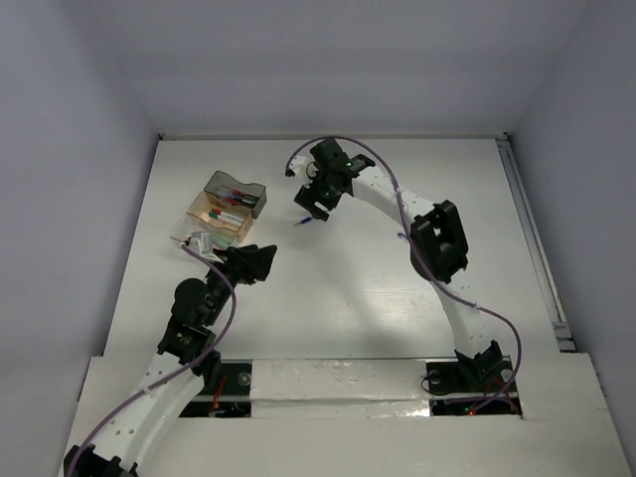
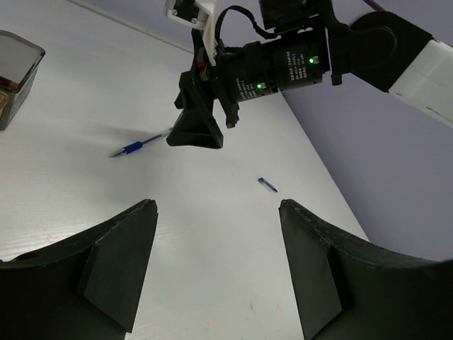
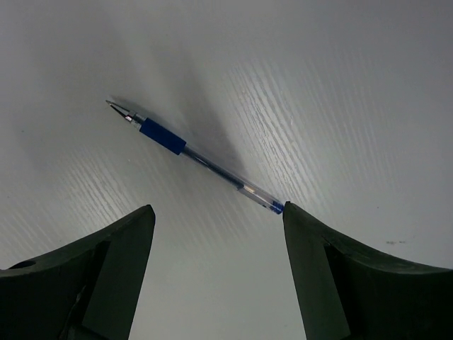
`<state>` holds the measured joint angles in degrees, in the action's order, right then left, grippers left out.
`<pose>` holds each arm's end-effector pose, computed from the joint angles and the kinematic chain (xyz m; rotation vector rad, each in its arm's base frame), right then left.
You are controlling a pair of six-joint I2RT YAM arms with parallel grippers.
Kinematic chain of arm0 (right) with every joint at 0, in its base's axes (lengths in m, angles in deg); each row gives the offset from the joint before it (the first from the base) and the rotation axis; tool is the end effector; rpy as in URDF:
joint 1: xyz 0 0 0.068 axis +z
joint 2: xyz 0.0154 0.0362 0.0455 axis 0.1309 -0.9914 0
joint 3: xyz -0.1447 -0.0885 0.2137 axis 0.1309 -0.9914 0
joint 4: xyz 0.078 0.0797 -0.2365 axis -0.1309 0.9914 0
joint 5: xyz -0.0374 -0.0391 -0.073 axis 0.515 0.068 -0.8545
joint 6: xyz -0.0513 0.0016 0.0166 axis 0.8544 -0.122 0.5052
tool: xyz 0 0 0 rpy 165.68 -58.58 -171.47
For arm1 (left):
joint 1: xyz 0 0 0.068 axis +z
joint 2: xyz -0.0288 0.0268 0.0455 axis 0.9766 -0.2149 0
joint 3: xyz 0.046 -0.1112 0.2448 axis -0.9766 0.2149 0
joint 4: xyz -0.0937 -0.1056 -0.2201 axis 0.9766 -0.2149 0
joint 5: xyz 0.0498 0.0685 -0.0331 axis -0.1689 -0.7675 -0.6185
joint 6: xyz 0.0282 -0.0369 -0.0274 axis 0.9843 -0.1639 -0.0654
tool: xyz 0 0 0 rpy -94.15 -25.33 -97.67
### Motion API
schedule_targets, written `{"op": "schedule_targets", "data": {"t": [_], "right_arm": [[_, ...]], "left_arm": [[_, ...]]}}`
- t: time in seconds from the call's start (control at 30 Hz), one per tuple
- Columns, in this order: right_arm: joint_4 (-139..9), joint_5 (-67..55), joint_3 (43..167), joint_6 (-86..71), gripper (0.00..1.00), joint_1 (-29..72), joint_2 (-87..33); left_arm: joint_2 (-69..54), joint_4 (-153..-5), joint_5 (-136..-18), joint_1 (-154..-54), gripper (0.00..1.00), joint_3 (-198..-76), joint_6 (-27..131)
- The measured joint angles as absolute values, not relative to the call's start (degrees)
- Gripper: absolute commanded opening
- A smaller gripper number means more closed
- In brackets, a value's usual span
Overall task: Sort the stationery into containers
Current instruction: Pick up the pen from the center of the board.
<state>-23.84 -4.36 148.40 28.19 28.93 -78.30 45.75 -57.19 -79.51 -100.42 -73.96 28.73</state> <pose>0.4093 0.3094 0.2215 -1.4150 2.0949 0.2546 0.1235 -0.0559 0.2360 -0.0660 1.4439 -0.9047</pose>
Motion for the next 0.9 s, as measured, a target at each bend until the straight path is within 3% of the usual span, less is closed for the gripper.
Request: {"op": "schedule_targets", "data": {"t": [0.33,0.47,0.53,0.63,0.67,0.7,0.9], "right_arm": [[-18.2,0.52,158.65,31.69,0.79,28.93,-87.56],[-18.01,2.22,160.46,31.8,0.73,28.95,-90.67],[-18.03,2.92,160.57,31.69,0.61,29.08,-90.76],[-19.17,2.92,159.89,31.38,0.51,29.71,-90.73],[-20.39,2.92,158.71,31.25,0.44,29.95,-90.19],[-21.79,3.05,156.99,30.99,0.31,30.13,-89.33],[-26.82,3.93,151.26,29.13,0.0,30.96,-86.62]], "left_arm": [[45.69,-57.13,-79.82,-100.42,0.66,-73.96,28.73],[45.64,-57.13,-80.17,-100.42,0.66,-73.96,28.75],[45.56,-57.13,-80.39,-100.42,0.66,-73.96,28.77],[45.16,-57.15,-80.8,-100.4,0.66,-73.96,28.77],[45.05,-57.15,-80.95,-100.4,0.66,-73.96,28.77],[45.01,-57.15,-81.0,-100.42,0.66,-73.96,28.79],[44.99,-57.15,-81.41,-100.42,0.65,-73.96,28.97]]}}
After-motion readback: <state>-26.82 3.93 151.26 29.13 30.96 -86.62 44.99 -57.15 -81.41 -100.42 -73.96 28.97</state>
